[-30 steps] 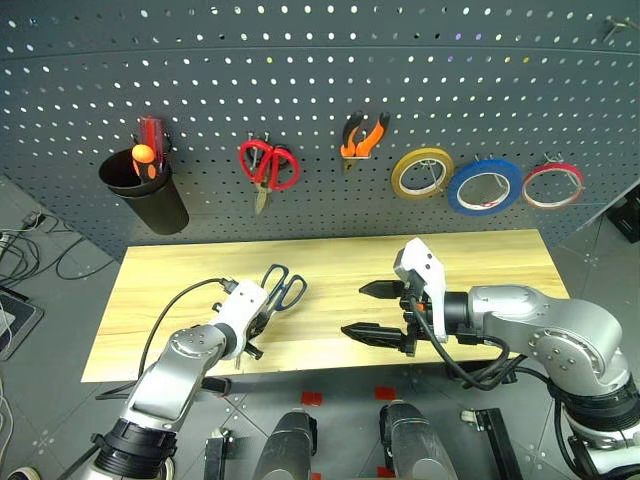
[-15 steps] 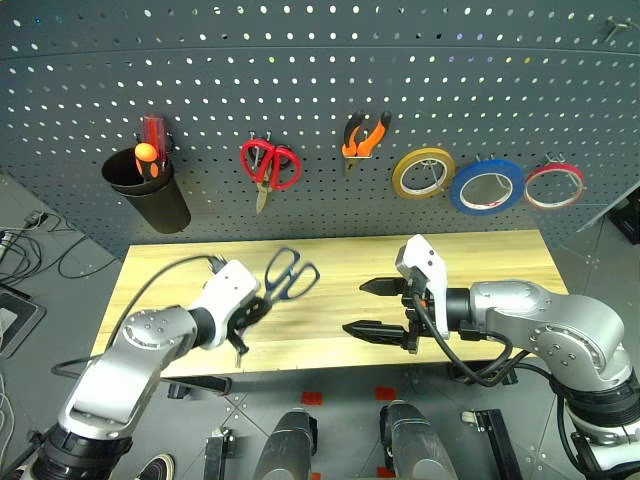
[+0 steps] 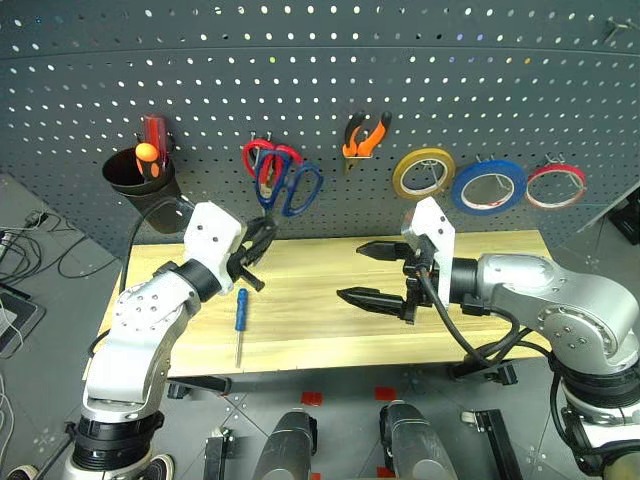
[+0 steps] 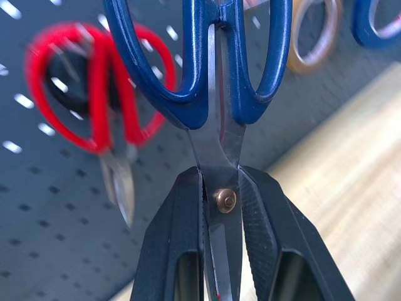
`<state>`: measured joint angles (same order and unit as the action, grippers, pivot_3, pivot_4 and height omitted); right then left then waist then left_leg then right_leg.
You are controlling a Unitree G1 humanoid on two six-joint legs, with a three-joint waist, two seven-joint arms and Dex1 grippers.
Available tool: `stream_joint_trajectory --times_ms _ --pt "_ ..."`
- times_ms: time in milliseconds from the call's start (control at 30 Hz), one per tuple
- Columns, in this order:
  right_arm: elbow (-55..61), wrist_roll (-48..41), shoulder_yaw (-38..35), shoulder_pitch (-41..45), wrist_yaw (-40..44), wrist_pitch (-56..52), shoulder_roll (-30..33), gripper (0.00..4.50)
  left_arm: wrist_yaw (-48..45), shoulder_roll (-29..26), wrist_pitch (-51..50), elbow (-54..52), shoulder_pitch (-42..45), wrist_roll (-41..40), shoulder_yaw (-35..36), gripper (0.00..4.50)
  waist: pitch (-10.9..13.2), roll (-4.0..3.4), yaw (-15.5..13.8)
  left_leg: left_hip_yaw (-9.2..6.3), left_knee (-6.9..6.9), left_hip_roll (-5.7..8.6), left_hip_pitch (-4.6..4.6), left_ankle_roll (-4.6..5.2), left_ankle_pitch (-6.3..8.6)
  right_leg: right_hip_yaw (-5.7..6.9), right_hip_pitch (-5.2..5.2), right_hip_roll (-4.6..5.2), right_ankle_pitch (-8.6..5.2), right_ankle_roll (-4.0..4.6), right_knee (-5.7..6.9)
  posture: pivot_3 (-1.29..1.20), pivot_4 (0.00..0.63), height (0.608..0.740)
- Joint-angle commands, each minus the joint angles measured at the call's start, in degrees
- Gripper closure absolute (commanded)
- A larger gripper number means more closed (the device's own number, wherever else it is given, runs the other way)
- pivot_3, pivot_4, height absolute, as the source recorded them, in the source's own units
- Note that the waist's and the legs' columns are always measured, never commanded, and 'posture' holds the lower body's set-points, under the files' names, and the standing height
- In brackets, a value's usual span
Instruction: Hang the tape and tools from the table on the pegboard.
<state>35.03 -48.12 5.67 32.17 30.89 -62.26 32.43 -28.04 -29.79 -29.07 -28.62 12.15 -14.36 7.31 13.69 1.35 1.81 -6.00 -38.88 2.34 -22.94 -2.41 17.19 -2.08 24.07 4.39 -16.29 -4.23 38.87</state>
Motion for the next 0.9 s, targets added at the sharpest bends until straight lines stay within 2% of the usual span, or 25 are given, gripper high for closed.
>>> stream_joint_trajectory --times_ms 33,400,900 --pt "1.79 -0.62 -1.59 0.98 -0.29 0.92 -0.06 0.00 2.48 0.83 0.96 -3.05 0.29 -0.11 2.02 3.62 -0.01 0.00 0.03 0.01 0.00 0.00 0.00 0.00 0.00 0.00 0.00 0.00 0.00 0.00 0.01 -0.04 0.174 0.740" --pt "0.26 0.01 -1.00 2.03 0.28 1.97 -0.20 0.00 4.09 1.99 -4.71 -0.40 -0.94 -4.15 3.48 3.62 -0.14 0.05 0.05 0.04 -0.03 -0.02 0.01 0.00 0.00 -0.03 0.02 -0.05 0.00 0.00 0.06 -0.03 0.171 0.740" --pt "0.27 0.62 0.21 7.77 0.08 4.19 -3.66 0.00 1.68 2.07 -0.44 13.31 6.43 -1.87 -0.64 3.62 -0.20 0.08 0.18 0.06 -0.07 -0.02 0.02 0.00 -0.01 -0.04 0.04 -0.06 0.01 0.01 0.09 -0.05 0.179 0.740"
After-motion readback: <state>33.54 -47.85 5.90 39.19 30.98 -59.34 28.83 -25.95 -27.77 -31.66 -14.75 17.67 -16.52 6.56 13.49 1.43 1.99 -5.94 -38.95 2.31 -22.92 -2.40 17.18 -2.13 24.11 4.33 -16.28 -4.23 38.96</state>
